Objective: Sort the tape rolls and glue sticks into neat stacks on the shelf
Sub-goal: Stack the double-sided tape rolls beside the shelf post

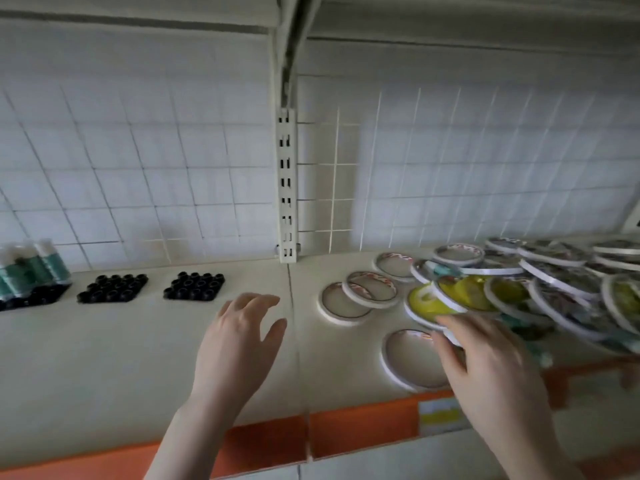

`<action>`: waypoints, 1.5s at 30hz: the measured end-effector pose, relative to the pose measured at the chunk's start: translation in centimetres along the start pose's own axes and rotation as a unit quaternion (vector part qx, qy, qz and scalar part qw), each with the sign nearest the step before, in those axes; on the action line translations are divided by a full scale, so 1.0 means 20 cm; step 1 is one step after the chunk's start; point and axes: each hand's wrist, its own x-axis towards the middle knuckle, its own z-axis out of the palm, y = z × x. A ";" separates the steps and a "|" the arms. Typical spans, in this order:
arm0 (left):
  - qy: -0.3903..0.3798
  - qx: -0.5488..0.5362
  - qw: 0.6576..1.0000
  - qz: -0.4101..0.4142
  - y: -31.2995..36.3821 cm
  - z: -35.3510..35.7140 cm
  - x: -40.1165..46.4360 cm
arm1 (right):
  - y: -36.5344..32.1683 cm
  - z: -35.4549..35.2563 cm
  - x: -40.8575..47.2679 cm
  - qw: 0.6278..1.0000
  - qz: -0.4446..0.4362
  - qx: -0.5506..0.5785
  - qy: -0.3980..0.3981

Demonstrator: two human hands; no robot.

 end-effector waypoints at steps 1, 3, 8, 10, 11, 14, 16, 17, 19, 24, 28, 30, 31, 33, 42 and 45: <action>-0.006 0.000 1.000 0.002 0.07 0.06 0.01 | 0.08 0.00 0.02 1.000 -0.004 -0.001 -0.005; -0.013 0.001 1.000 0.001 0.19 0.14 0.03 | 0.21 -0.01 0.05 1.000 -0.009 0.008 -0.001; -0.023 0.023 0.999 -0.008 0.32 0.25 0.05 | 0.39 0.01 0.10 0.999 -0.022 0.040 0.023; -0.029 0.030 0.999 -0.009 0.35 0.28 0.06 | 0.45 0.03 0.10 0.998 -0.017 0.060 0.031; -0.032 0.032 0.999 -0.005 0.36 0.29 0.07 | 0.47 0.03 0.11 0.997 -0.015 0.068 0.036; -0.036 0.033 0.999 0.015 0.42 0.34 0.11 | 0.53 0.01 0.11 0.996 -0.018 0.066 0.053; -0.038 0.029 0.998 0.030 0.48 0.37 0.15 | 0.56 -0.02 0.12 0.995 -0.026 0.059 0.074; -0.038 0.026 0.998 0.037 0.51 0.39 0.16 | 0.58 -0.04 0.13 0.995 -0.027 0.057 0.083; -0.041 0.018 0.997 0.060 0.58 0.44 0.19 | 0.64 -0.06 0.15 0.994 -0.018 0.047 0.094; -0.053 0.009 0.994 0.098 0.74 0.53 0.25 | 0.80 -0.10 0.19 0.994 0.008 -0.010 0.106; -0.061 0.000 0.990 0.130 0.85 0.59 0.31 | 0.88 -0.08 0.22 0.997 0.017 -0.034 0.064; -0.062 0.002 0.988 0.138 0.88 0.61 0.33 | 0.91 -0.06 0.23 0.999 0.017 -0.035 0.034; -0.063 0.000 0.988 0.141 0.89 0.62 0.34 | 0.91 -0.05 0.23 0.999 0.017 -0.035 0.022; -0.065 -0.003 0.987 0.146 0.90 0.64 0.34 | 0.93 -0.04 0.23 0.999 0.015 -0.032 0.003; -0.078 0.014 0.986 0.147 0.94 0.65 0.38 | 0.95 -0.06 0.26 0.999 -0.016 0.020 0.020; -0.098 0.018 0.983 0.153 0.98 0.66 0.41 | 0.96 -0.10 0.26 0.998 -0.012 0.037 0.042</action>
